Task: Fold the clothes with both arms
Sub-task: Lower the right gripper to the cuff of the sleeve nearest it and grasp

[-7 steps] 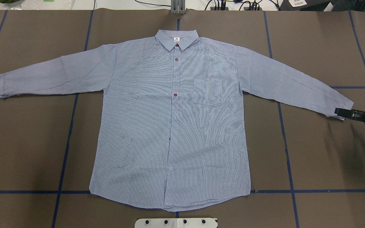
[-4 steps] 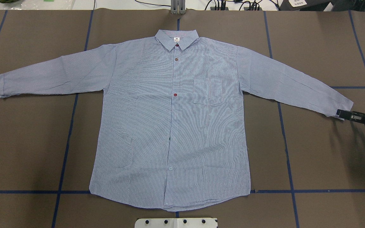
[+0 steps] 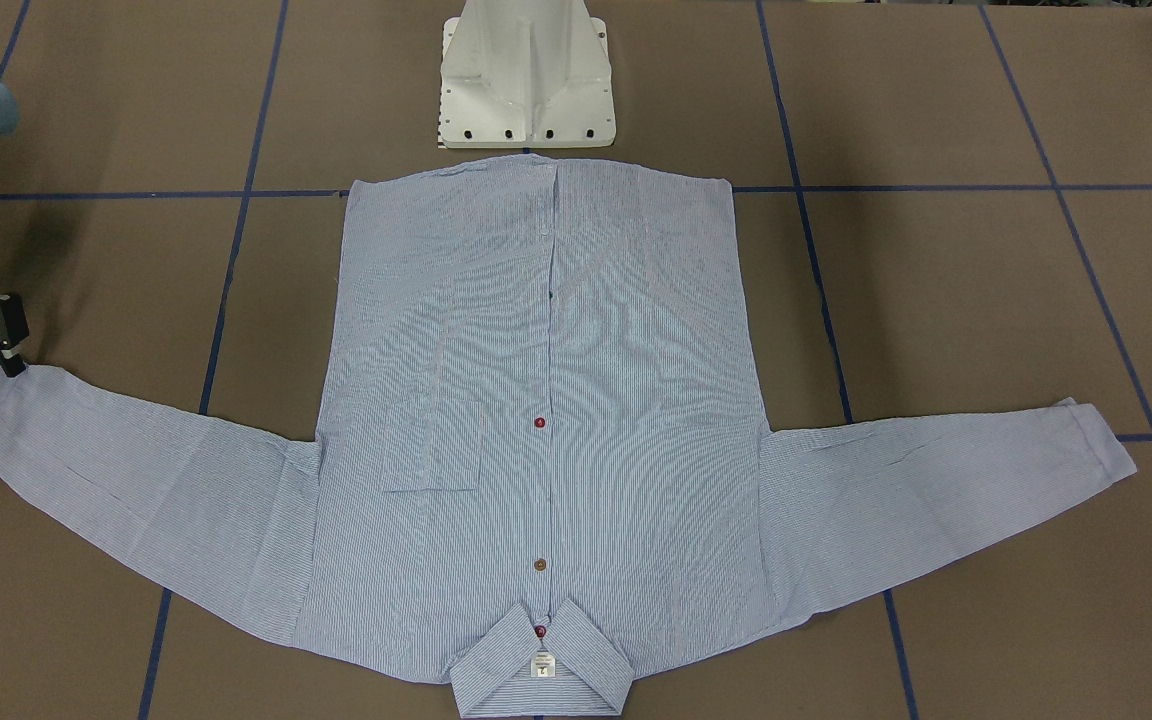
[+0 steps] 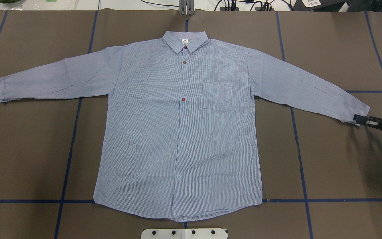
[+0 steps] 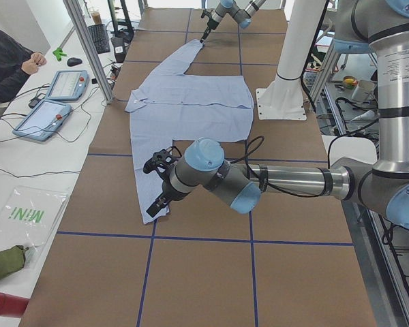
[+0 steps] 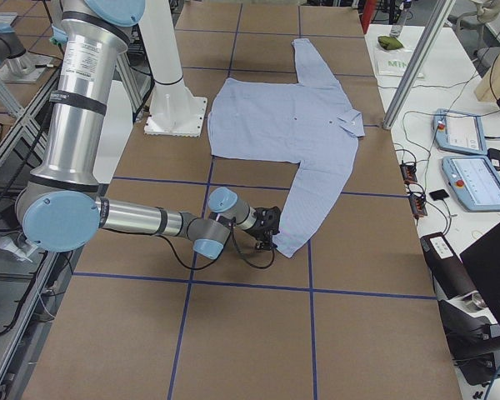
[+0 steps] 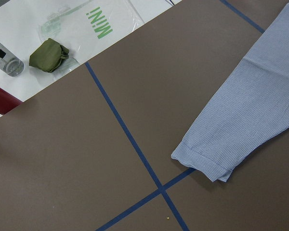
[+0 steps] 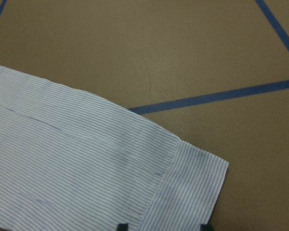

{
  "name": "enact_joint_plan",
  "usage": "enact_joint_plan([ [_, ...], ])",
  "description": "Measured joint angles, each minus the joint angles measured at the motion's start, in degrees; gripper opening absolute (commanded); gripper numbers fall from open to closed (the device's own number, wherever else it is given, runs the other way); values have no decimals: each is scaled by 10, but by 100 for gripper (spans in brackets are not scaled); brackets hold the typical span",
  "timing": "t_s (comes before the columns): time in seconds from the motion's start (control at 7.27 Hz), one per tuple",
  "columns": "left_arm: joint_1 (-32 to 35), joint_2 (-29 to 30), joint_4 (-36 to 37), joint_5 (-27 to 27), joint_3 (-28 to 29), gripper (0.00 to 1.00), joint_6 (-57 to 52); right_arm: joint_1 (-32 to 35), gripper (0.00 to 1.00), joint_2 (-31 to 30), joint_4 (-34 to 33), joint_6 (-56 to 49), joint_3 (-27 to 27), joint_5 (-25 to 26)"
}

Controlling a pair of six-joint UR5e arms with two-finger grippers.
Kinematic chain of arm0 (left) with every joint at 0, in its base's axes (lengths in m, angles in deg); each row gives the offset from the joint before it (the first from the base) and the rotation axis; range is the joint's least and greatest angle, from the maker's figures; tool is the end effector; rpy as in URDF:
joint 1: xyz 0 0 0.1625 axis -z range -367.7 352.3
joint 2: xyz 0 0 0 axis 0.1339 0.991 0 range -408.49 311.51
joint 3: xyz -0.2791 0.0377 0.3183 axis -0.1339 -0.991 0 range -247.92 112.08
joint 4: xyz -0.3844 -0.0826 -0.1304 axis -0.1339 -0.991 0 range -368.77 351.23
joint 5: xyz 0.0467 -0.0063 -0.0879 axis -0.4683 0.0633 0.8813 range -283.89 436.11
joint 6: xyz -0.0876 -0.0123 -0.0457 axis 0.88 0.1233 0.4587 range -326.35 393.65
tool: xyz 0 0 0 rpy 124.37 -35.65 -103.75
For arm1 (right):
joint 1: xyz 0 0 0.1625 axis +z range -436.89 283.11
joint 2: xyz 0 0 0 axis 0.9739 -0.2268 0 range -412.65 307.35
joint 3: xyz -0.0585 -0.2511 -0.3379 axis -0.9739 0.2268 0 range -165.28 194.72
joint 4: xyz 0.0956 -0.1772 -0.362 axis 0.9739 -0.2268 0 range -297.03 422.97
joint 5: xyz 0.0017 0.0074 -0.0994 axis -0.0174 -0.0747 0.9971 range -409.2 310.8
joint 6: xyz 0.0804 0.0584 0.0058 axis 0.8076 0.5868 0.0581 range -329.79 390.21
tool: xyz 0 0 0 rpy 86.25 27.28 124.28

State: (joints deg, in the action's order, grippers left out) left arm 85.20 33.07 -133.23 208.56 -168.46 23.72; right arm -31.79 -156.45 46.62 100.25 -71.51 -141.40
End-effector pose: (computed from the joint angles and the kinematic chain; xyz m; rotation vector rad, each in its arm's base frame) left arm -0.0889 -0.4496 0.5680 0.6865 0.6447 0.3498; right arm -0.1983 -0.3823 0.6665 0.4998 -0.8499 0.3842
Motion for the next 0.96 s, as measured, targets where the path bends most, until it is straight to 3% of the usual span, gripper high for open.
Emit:
enact_joint_plan([
  [0.55, 0, 0, 0, 0, 0, 100, 0, -7, 49, 0, 0, 2, 0, 1],
  [0.69, 0, 0, 0, 0, 0, 100, 0, -8, 41, 0, -1, 2, 0, 1],
  [0.96, 0, 0, 0, 0, 0, 100, 0, -11, 0, 0, -1, 2, 0, 2],
])
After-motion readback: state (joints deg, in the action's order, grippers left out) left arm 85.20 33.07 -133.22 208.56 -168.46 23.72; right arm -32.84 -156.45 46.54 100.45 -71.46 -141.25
